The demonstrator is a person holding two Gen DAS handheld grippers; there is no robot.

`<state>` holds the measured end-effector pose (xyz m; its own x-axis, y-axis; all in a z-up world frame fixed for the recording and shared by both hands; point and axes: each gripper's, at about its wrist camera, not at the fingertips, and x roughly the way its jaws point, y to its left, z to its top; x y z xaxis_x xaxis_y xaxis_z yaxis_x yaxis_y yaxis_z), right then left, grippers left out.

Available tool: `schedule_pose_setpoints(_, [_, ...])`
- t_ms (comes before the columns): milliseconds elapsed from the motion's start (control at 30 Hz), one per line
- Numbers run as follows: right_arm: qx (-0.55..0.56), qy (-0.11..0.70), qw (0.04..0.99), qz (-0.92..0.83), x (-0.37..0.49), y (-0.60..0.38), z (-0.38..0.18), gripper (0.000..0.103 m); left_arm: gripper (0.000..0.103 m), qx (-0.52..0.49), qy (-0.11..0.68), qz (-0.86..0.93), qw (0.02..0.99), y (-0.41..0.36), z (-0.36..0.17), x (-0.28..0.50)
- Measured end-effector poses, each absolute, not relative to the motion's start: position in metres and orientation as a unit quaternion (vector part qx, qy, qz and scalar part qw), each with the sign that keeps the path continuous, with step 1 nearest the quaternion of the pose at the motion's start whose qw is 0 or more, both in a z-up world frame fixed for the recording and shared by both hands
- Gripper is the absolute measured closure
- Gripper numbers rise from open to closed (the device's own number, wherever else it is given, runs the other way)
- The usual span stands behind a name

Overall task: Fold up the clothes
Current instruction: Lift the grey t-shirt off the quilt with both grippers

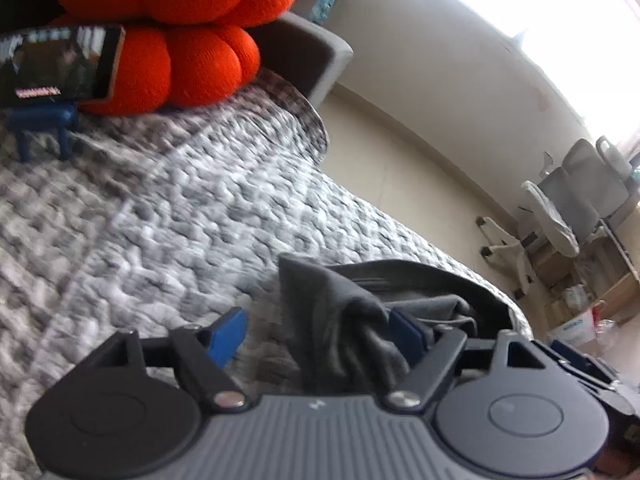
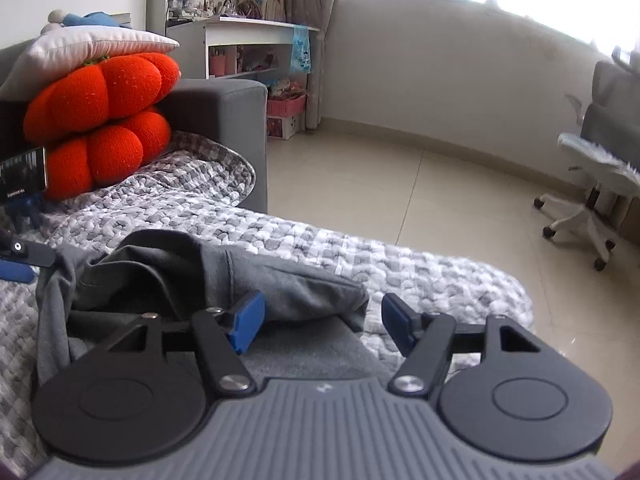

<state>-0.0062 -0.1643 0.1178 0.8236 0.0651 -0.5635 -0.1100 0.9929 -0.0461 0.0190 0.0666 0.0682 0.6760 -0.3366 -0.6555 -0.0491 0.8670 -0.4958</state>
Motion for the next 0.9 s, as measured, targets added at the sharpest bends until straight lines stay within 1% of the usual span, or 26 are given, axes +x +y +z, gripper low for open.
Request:
schedule_pose_setpoints(100, [-0.049, 0.305, 0.95, 0.05, 0.002, -0.157, 0.108, 0.034, 0.021, -0.286, 0.405, -0.094, 0.863, 0.066, 0.061, 0.027])
schedule_pose_setpoints(167, [-0.058, 0.308, 0.948, 0.053, 0.007, -0.15, 0.1, 0.034, 0.021, -0.29, 0.406, -0.096, 0.861, 0.061, 0.058, 0.03])
schedule_pose_setpoints(200, [-0.062, 0.307, 0.948, 0.054, 0.009, -0.147, 0.097, 0.04, 0.023, -0.284, 0.404, -0.096, 0.864, 0.057, 0.058, 0.031])
schedule_pose_setpoints(233, [-0.063, 0.304, 0.949, 0.056, 0.011, -0.143, 0.096, 0.048, 0.025, -0.271, 0.401, -0.095, 0.87, 0.053, 0.059, 0.032])
schedule_pose_setpoints(267, [-0.061, 0.303, 0.949, 0.06, 0.013, -0.141, 0.095, 0.079, 0.043, -0.255, 0.399, -0.093, 0.876, 0.048, 0.059, 0.033])
schedule_pose_setpoints(300, [-0.057, 0.303, 0.949, 0.065, 0.016, -0.139, 0.095, 0.101, 0.073, -0.24, 0.401, -0.089, 0.88, 0.045, 0.059, 0.033])
schedule_pose_setpoints(333, [-0.056, 0.3, 0.95, 0.068, 0.017, -0.138, 0.095, 0.102, 0.085, -0.224, 0.406, -0.084, 0.882, 0.043, 0.059, 0.034])
schedule_pose_setpoints(367, [-0.06, 0.294, 0.951, 0.071, 0.017, -0.137, 0.095, 0.102, 0.092, -0.219, 0.407, -0.081, 0.883, 0.044, 0.059, 0.034])
schedule_pose_setpoints(400, [-0.063, 0.286, 0.953, 0.074, 0.016, -0.135, 0.097, 0.102, 0.094, -0.224, 0.402, -0.08, 0.884, 0.049, 0.061, 0.033])
schedule_pose_setpoints(500, [-0.066, 0.244, 0.965, 0.073, 0.006, -0.132, 0.112, 0.102, 0.095, -0.233, 0.353, -0.083, 0.902, 0.069, 0.079, 0.02])
schedule_pose_setpoints(700, [-0.045, 0.063, 0.994, 0.074, -0.049, -0.135, 0.175, 0.102, 0.096, -0.233, 0.202, -0.066, 0.949, 0.107, 0.12, -0.008])
schedule_pose_setpoints(800, [-0.034, 0.032, 0.997, 0.06, -0.06, -0.136, 0.186, 0.102, 0.095, -0.231, 0.183, -0.057, 0.954, 0.114, 0.125, -0.009])
schedule_pose_setpoints(900, [-0.038, 0.043, 0.998, 0.031, -0.053, -0.14, 0.18, 0.102, 0.095, -0.194, 0.208, -0.037, 0.958, 0.11, 0.117, -0.003])
